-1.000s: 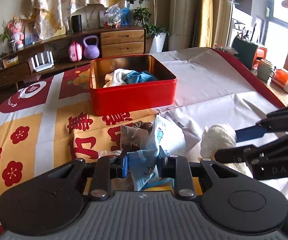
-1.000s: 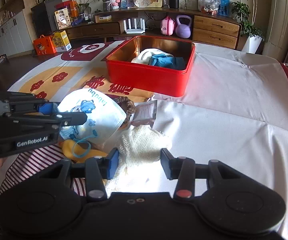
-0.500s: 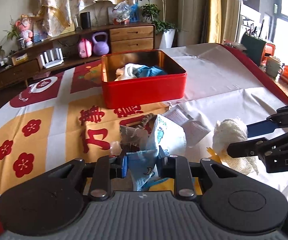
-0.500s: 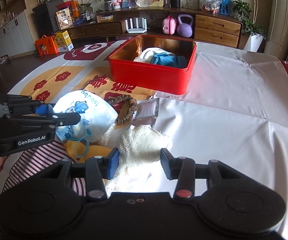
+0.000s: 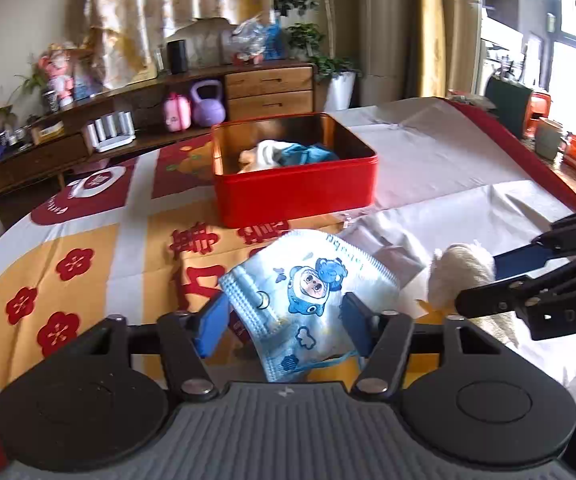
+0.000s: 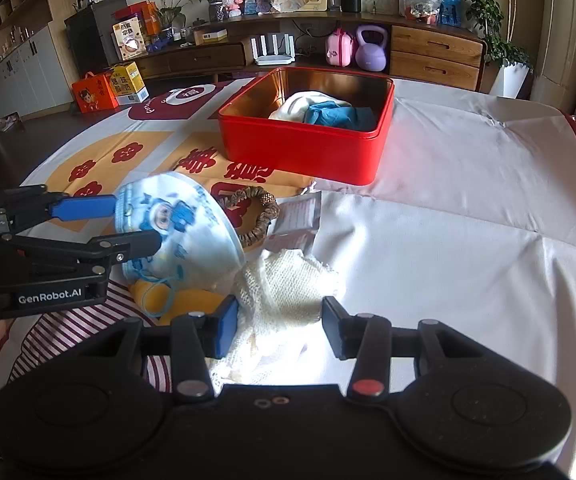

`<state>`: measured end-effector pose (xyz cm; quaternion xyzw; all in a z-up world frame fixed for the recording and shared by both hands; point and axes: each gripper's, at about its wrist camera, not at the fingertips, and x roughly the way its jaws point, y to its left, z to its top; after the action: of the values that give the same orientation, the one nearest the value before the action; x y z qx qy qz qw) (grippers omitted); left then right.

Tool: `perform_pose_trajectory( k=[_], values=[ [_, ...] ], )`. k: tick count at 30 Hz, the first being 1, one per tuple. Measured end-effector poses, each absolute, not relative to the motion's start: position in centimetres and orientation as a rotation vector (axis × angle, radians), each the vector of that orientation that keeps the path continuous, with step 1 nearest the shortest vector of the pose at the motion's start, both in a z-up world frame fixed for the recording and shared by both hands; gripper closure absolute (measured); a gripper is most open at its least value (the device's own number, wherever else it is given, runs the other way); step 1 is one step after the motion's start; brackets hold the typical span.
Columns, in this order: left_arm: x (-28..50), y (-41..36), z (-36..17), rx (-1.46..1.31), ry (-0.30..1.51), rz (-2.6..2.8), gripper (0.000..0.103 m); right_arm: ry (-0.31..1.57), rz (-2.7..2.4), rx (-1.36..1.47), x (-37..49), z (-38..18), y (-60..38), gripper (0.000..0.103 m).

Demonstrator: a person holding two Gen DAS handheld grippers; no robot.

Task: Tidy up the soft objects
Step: 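Grasp the printed face mask with the left gripper while the right gripper grasps the cream knitted cloth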

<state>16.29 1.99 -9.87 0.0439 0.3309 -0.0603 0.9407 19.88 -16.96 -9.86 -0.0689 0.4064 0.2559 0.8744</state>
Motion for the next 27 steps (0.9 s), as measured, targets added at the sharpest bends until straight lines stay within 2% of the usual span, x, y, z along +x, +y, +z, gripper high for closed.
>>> perform_pose_trajectory(
  k=[7, 9, 11, 15, 16, 18, 21, 27],
  values=[
    [17.8, 1.8, -10.4, 0.061, 0.700, -0.157, 0.051, 0.852, 0.534, -0.144, 20.0, -10.1, -16.9, 0.058],
    [18.2, 1.6, -10.5, 0.067, 0.704, -0.161, 0.070, 0.853, 0.534, -0.146, 20.0, -10.2, -16.8, 0.058],
    [18.5, 1.3, -10.6, 0.080, 0.707, -0.166, 0.073, 0.852, 0.533, -0.146, 20.1, -10.3, -16.8, 0.059],
    [17.9, 0.2, -10.4, 0.118, 0.670, -0.194, 0.085, 0.841, 0.520, -0.146, 20.1, -10.4, -16.8, 0.060],
    [17.7, 0.1, -10.3, 0.123, 0.659, -0.199, 0.086, 0.834, 0.511, -0.145, 20.1, -10.3, -16.9, 0.061],
    [17.4, -0.2, -9.9, 0.126, 0.642, -0.214, 0.088, 0.826, 0.508, -0.140, 20.1, -10.2, -17.0, 0.069],
    [17.4, -0.2, -9.5, 0.123, 0.635, -0.221, 0.090, 0.796, 0.502, -0.145, 19.8, -9.6, -17.2, 0.077],
    [17.4, 0.8, -8.2, 0.049, 0.628, -0.203, 0.091, 0.751, 0.506, -0.117, 19.3, -7.3, -18.0, 0.080]
  ],
)
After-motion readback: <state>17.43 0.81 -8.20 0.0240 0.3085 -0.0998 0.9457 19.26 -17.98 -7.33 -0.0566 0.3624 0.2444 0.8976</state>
